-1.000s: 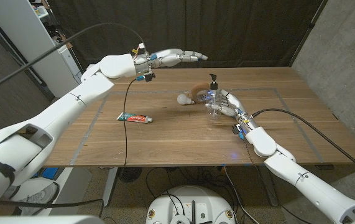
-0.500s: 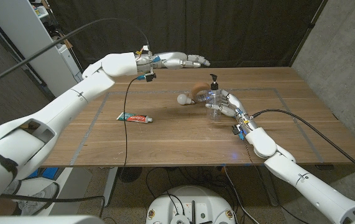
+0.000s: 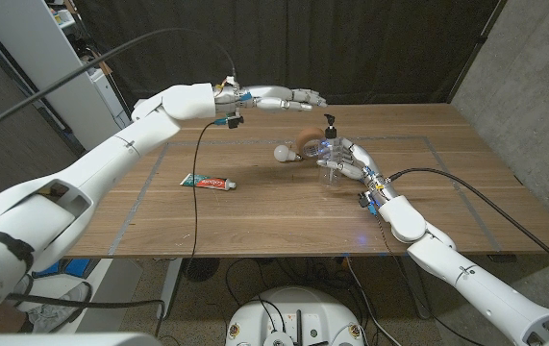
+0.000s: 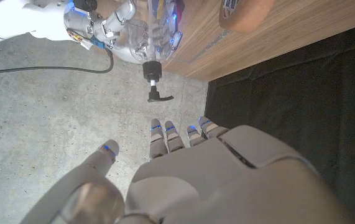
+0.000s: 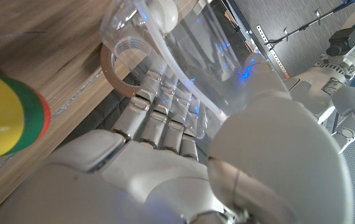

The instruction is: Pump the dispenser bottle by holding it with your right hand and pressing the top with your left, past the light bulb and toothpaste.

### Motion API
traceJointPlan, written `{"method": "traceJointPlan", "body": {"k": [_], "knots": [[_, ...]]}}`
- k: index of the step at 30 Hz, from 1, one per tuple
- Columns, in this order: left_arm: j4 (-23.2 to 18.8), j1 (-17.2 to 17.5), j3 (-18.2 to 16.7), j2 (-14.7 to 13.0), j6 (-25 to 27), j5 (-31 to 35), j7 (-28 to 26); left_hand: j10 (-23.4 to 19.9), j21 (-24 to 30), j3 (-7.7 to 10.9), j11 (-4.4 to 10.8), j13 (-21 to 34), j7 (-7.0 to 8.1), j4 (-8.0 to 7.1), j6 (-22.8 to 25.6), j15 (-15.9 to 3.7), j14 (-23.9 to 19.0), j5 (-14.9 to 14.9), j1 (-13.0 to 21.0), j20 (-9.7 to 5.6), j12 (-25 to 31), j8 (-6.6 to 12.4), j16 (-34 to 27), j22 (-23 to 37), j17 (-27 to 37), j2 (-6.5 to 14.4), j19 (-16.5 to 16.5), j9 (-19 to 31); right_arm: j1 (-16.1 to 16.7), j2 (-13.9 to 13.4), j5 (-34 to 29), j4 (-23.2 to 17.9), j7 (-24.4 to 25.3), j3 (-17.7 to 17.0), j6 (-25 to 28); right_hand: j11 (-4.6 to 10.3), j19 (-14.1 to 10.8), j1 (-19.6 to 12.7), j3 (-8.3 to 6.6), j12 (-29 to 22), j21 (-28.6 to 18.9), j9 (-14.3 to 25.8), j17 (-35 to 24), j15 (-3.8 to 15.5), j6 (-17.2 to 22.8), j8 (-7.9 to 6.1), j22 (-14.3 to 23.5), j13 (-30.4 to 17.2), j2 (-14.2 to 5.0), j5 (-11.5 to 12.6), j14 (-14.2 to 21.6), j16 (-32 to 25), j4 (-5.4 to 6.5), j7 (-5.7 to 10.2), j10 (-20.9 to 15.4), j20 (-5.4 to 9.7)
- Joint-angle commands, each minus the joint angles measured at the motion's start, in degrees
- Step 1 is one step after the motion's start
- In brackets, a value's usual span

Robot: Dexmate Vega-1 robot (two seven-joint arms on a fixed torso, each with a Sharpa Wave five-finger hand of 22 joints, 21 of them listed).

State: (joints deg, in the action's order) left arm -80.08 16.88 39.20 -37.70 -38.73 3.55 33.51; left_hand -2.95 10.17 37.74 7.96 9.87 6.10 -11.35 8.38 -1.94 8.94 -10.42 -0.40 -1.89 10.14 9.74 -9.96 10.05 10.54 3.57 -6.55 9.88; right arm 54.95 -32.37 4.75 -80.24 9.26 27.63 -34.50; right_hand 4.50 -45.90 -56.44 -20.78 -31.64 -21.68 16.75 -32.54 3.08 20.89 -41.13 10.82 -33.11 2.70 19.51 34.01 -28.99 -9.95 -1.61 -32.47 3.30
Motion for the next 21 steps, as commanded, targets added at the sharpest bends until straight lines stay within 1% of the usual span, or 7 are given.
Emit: {"method": "traceJointPlan", "body": {"k": [1,7,14,21], "knots": [[3.4,-2.4,2.1,1.9,-2.0,1.2,2.4,0.9,0.0,-0.57,0.05,0.0,0.09,0.07,-0.8,-3.33,1.3,-0.3,-0.6,-5.74,-0.1,-0.13,0.0,0.3,0.2,6.5,-1.4,-0.1,-0.6,0.2,-0.3,0.6,0.0,0.3,0.0,0.4,-1.7,-3.6,-0.84,0.2,-0.6,0.1,-0.3,6.79,0.6,-0.28,0.0,-0.1,-3.73,0.3,0.6,0.1,0.9,0.7,-1.0,2.13],[4.8,-3.4,3.0,2.8,-2.9,1.5,3.0,1.5,0.1,-0.94,-0.1,0.0,0.05,0.03,-1.6,-3.12,2.2,-0.3,-0.6,-6.08,0.0,-0.12,0.0,0.3,0.2,6.6,-2.4,-0.1,-0.7,0.2,-0.2,0.8,-0.1,0.4,-0.2,0.38,-1.7,-3.6,-0.83,0.3,-0.6,0.1,-0.4,6.75,0.6,-0.35,0.0,-0.1,-3.76,0.5,0.6,0.3,0.89,0.66,-0.9,2.17],[6.0,-4.4,3.9,3.6,-3.4,1.8,3.9,1.6,0.1,-1.18,-0.21,0.0,-0.36,0.02,-1.8,-3.04,2.6,-0.4,-0.6,-6.31,0.1,0.0,0.0,0.3,0.2,6.6,-2.9,-0.1,-0.7,0.2,-0.2,0.8,0.0,0.3,-0.3,0.36,-1.6,-3.6,-0.76,0.4,-0.7,0.0,-0.7,6.79,0.5,-0.37,0.0,-0.2,-3.84,0.6,0.5,0.4,0.89,0.62,-0.8,2.14],[5.7,-4.6,4.3,3.5,-2.9,2.1,4.5,1.4,0.2,-1.4,-0.45,0.0,-0.66,0.02,-1.7,-3.02,2.8,-0.4,-0.6,-6.43,0.3,0.16,-0.1,0.3,0.1,6.7,-3.3,-0.1,-0.6,0.2,-0.6,1.1,0.4,0.2,-0.8,0.31,-1.6,-3.5,-0.75,0.4,-0.8,0.0,-0.7,6.57,0.4,-0.42,0.0,-0.3,-3.81,0.7,0.6,0.6,0.88,0.56,-0.9,2.09]]}}
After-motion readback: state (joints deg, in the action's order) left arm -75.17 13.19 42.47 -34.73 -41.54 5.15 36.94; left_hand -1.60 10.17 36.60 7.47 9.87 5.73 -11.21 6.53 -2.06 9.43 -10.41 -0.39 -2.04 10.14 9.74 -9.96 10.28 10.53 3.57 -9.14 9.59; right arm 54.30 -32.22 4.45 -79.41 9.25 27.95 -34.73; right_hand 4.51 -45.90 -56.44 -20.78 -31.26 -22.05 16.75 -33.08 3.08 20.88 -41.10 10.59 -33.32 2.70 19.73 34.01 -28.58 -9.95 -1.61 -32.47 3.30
